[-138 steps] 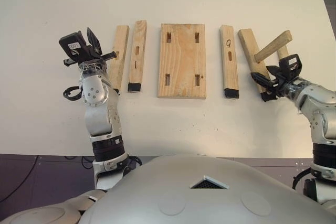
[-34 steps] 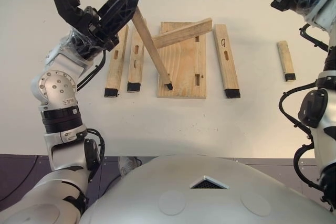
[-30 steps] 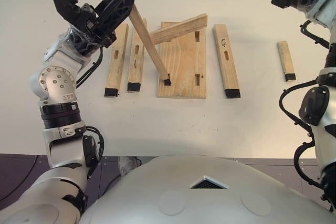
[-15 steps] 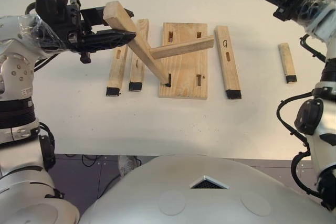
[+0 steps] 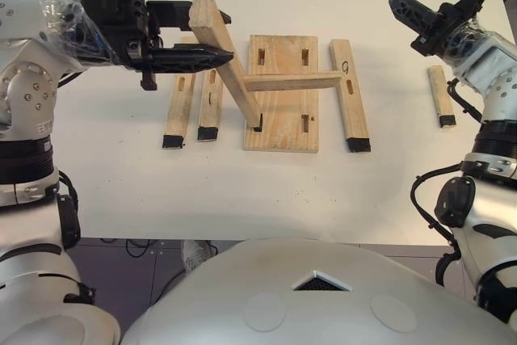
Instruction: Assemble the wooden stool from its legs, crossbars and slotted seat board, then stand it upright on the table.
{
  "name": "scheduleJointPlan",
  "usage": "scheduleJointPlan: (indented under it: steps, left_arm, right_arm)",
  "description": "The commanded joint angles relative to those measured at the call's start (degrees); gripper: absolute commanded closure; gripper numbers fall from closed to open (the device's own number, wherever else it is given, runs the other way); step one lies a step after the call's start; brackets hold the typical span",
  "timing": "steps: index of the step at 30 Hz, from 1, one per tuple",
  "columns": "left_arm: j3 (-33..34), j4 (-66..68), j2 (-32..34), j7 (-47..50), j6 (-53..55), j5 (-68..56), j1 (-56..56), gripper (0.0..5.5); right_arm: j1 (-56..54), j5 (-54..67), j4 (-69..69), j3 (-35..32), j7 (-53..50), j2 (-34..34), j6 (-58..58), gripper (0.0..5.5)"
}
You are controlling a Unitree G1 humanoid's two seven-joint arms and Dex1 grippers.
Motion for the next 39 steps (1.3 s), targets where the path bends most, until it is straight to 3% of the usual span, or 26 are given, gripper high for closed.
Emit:
scheduleJointPlan:
  steps: [1,7,12,13,21,24,26,33,39]
  left_arm:
    - [-1.9,-4.5,2.1,3.0,-1.0,6.9,7.1,3.50]
    - [0.3,-12.6,0.8,9.4,-0.9,6.4,17.0,3.50]
    - [-0.9,-12.0,1.1,10.4,-1.5,6.9,16.0,3.50]
    - [-0.5,-10.9,1.2,10.3,-1.5,6.8,14.7,3.13]
    - [-0.8,-4.4,7.8,2.7,0.0,10.4,9.6,2.08]
    - [-1.8,-4.5,10.5,6.2,1.0,16.3,12.9,2.08]
    - [-1.2,-5.7,8.3,12.4,5.3,17.4,15.1,2.08]
    - [-0.9,-14.9,-13.3,45.0,35.4,18.0,17.3,2.08]
    - [-1.3,-13.2,-18.3,54.0,42.2,21.5,17.1,2.08]
  right_arm:
    - [0.0,1.7,-1.8,-0.9,-1.2,0.8,1.4,5.50]
    - [1.3,3.1,-4.0,-1.8,-3.3,1.5,2.2,5.50]
    - [2.3,3.9,-5.7,-2.1,-5.5,2.9,1.8,5.50]
    - [2.5,3.9,-5.9,-2.1,-5.9,3.2,1.6,5.50]
    - [6.3,4.1,-8.3,-2.2,-8.7,6.8,-1.6,5.50]
    - [7.6,3.8,-8.9,-2.4,-10.1,7.7,-2.9,5.50]
    - [8.0,3.2,-9.4,-2.9,-11.9,8.0,-4.1,5.50]
    - [7.2,1.1,-10.1,-4.6,-20.4,9.5,-9.9,5.50]
    - [6.9,-0.3,-8.0,-3.9,-22.0,9.8,-12.8,5.50]
